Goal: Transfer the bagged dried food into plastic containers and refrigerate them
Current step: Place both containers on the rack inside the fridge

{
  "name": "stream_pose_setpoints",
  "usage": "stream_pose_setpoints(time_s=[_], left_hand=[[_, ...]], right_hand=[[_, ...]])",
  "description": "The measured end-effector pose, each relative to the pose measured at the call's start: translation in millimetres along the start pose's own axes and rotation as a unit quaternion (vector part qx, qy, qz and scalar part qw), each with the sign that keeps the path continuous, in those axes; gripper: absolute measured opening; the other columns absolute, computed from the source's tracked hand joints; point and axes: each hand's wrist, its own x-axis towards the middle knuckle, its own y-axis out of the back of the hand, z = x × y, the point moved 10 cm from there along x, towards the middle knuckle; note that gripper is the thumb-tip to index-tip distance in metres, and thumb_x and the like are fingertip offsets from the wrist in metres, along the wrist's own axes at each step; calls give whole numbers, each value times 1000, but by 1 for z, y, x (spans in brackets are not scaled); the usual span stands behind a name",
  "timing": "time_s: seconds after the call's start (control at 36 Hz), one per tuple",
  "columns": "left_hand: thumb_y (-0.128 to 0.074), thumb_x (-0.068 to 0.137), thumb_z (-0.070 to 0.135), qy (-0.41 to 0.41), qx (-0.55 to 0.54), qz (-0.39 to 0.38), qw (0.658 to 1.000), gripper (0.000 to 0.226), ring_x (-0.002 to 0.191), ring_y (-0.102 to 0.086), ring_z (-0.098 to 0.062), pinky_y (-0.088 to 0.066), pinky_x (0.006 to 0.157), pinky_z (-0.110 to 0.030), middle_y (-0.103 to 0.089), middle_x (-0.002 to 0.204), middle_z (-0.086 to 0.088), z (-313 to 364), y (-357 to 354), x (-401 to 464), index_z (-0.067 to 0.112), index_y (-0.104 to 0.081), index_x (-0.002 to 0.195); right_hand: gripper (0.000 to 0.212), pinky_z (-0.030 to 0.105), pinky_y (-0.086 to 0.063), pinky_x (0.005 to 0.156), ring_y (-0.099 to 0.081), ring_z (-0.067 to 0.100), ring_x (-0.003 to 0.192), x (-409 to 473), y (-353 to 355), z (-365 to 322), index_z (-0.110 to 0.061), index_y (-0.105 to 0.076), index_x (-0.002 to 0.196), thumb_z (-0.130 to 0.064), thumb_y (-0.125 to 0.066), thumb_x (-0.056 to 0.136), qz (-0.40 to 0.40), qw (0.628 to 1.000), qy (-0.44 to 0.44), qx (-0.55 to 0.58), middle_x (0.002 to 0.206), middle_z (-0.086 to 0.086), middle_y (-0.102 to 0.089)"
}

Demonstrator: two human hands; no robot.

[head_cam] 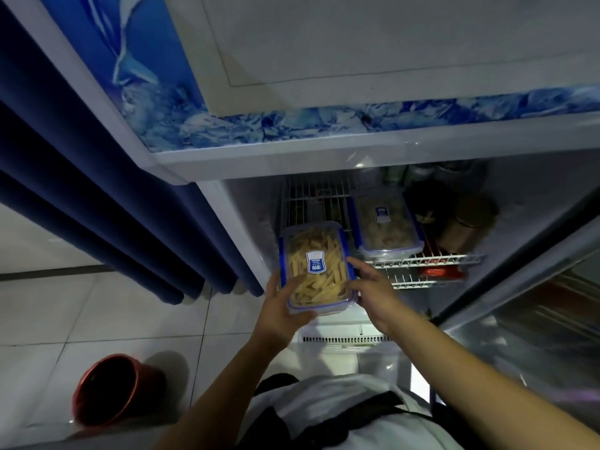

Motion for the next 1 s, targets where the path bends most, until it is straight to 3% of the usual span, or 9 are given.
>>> stream_pose_setpoints(time_s=[0.14,0.22,0.33,0.44,0.56,0.64,0.75,0.89,1.0], left_hand=[[-78,81,5,-42,36,-10,998,66,137,-39,-16,-46,97,-10,-21,157,7,15,-5,9,43,-50,128],[-70,89,13,-76,219,8,973,63,147,-28,-28,-35,116,-35,-31,160,-1,20,-5,22,32,-46,144],[-65,86,14,-77,375,8,924,61,140,-36,-33,-49,101,-46,-47,150,2,39,-11,31,26,-49,143],[-76,66,10,-104,479,31,871,65,118,-57,-36,-46,100,-53,-64,132,-6,48,-19,46,21,-64,130],[-62,76,1,-129,470,12,873,71,124,-52,-34,-43,105,-46,-55,142,-6,49,-31,57,22,-51,143],[-55,81,0,-122,483,-3,867,78,139,-42,-29,-42,108,-46,-43,153,-2,46,-40,61,28,-33,151],[-48,85,0,-109,482,-10,869,76,137,-42,-28,-41,108,-44,-47,148,-3,46,-44,72,29,-30,153],[-55,82,3,-66,503,-63,859,84,145,-26,-32,-27,117,-47,-28,159,-10,34,-46,87,24,-17,155],[-55,87,10,-36,508,-87,856,90,151,-11,-33,-17,122,-48,-10,165,-10,24,-45,92,22,-1,158]], right_hand=[[65,36,-53,85,-65,27,106,12,5,-13,-20,-54,136,11,-65,80,-1,999,4,-44,115,6,-69],[60,33,-53,82,-67,25,100,14,3,-19,-16,-52,138,5,-65,83,-16,998,3,-59,115,13,-70],[60,38,-51,96,-61,23,113,13,4,-26,-18,-52,140,-7,-71,84,-21,995,16,-96,138,5,-55],[55,34,-46,95,-54,21,120,7,12,-36,-18,-51,141,-12,-67,89,-5,986,43,-163,142,3,-50],[44,16,-48,68,-62,22,103,2,29,-65,-15,-54,138,-12,-59,95,56,963,128,-230,129,2,-60],[53,34,-45,98,-46,27,132,9,41,-80,-24,-50,141,-28,-62,90,109,882,189,-418,141,1,-50],[79,61,-8,117,0,28,151,34,53,-48,-36,-15,155,-45,-57,89,67,772,74,-628,165,-1,-8],[90,64,-3,117,14,28,151,36,56,-32,-33,3,157,-47,-56,91,46,724,44,-687,166,-2,5],[91,63,-2,117,17,27,151,37,57,-31,-33,4,157,-47,-57,91,49,727,45,-683,166,-3,7]])
